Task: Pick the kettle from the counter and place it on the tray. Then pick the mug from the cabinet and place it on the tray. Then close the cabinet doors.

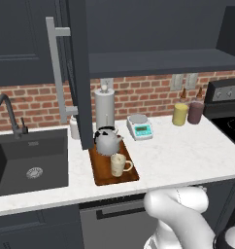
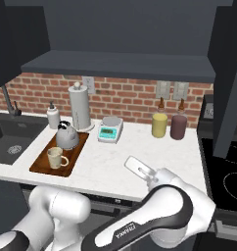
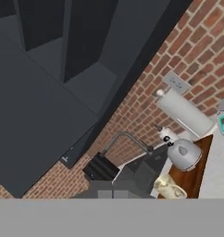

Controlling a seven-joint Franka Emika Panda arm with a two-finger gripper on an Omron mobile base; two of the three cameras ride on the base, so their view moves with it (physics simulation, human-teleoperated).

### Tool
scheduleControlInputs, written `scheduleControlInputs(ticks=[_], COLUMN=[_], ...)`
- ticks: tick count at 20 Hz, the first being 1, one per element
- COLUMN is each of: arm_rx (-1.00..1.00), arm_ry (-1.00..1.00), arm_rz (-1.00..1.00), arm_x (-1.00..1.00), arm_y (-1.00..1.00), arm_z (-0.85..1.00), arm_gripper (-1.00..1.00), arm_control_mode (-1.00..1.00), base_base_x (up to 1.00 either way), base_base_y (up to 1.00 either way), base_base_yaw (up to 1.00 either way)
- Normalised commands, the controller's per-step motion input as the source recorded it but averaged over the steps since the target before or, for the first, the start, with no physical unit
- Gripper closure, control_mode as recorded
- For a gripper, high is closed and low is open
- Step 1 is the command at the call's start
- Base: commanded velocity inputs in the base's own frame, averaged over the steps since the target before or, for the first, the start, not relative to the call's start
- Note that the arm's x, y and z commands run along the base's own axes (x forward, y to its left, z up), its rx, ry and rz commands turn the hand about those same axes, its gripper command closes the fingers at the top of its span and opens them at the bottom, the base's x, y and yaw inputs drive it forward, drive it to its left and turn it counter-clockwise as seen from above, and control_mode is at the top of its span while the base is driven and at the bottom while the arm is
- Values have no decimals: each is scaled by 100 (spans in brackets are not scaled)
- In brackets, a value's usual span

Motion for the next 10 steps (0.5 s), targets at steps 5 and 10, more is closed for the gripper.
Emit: scheduleControlInputs(ticks=[5,10], arm_rx=[9,22], arm_ry=[-7,-13], arm_rz=[0,0], arm_x=[0,0], arm_y=[-4,-12], arm_z=[0,9], arm_gripper=[100,100], arm_control_mode=[-100,-100], base_base_x=[0,0], base_base_y=[0,0], base_base_yaw=[0,0])
